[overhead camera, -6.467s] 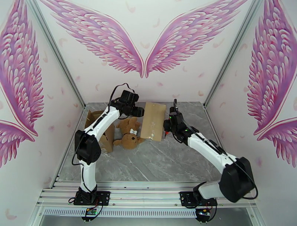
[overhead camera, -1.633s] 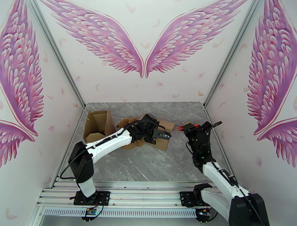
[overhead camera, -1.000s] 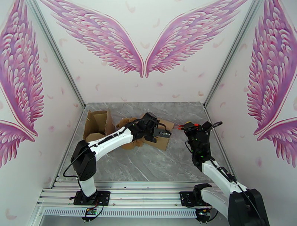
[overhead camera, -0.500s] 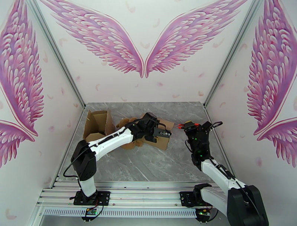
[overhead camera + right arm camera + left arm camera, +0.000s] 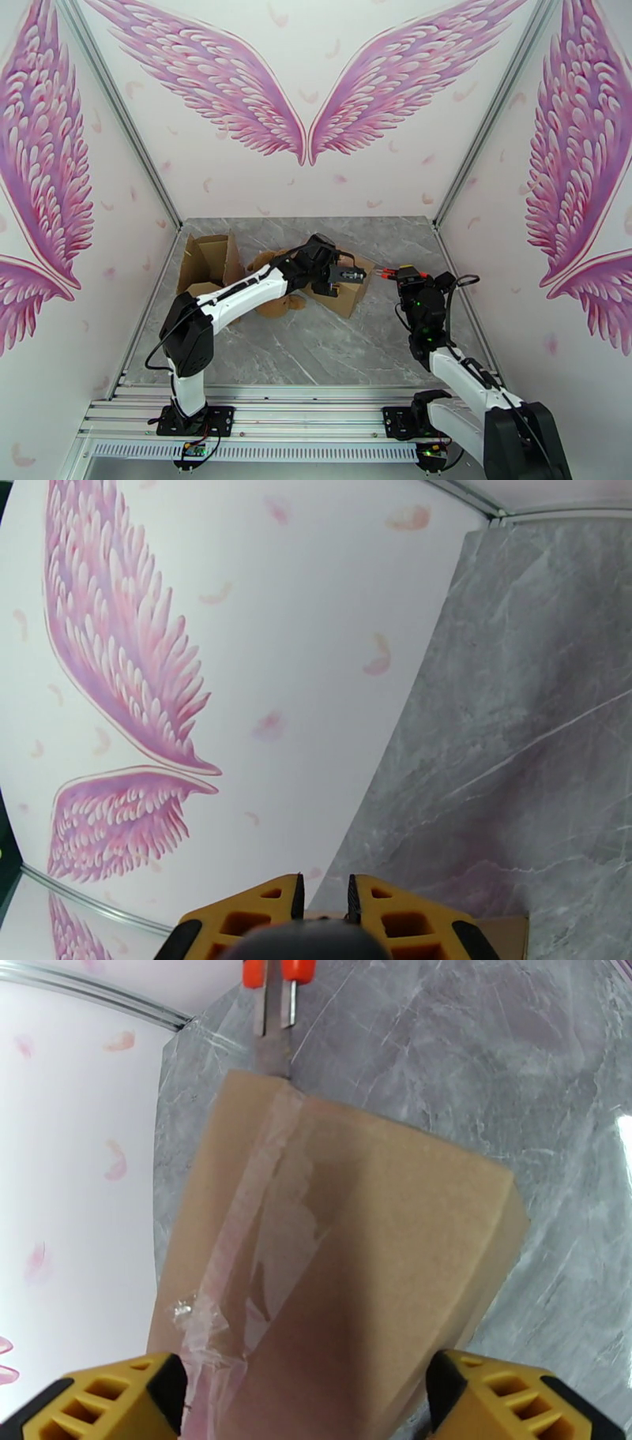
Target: Unpack the express box
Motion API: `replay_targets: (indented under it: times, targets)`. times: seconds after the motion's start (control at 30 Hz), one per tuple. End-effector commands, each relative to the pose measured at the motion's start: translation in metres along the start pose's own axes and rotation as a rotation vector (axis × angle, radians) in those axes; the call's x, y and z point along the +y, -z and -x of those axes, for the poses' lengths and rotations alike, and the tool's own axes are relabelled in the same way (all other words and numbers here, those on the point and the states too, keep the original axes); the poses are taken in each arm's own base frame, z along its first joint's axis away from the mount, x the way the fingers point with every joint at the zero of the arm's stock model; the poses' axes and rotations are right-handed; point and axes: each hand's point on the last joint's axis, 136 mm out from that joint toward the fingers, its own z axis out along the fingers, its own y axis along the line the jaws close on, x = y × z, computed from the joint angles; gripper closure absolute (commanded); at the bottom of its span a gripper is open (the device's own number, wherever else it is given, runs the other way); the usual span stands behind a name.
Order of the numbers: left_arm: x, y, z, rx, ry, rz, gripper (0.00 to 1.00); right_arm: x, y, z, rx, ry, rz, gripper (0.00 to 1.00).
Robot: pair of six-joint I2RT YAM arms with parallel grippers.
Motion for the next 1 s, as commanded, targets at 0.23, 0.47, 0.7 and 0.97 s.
replay_targets:
  times: [0.23,0.47,0.7,0.97]
  targets:
    - [0.020,-0.002,0.029,-0.100,0.059,0.059,0.15,-0.026,0.011,-0.026,0.127,-0.152,-0.098,1.00]
    - [0.016,-0.009,0.042,-0.114,0.069,0.072,0.15,-0.037,0.010,-0.034,0.154,-0.220,-0.156,1.00]
    - [0.026,-0.011,0.049,-0.118,0.130,0.108,0.15,-0.041,0.015,-0.041,0.178,-0.234,-0.208,1.00]
    - [0.035,-0.020,0.054,-0.103,0.189,0.141,0.14,-0.039,0.025,-0.040,0.173,-0.233,-0.252,1.00]
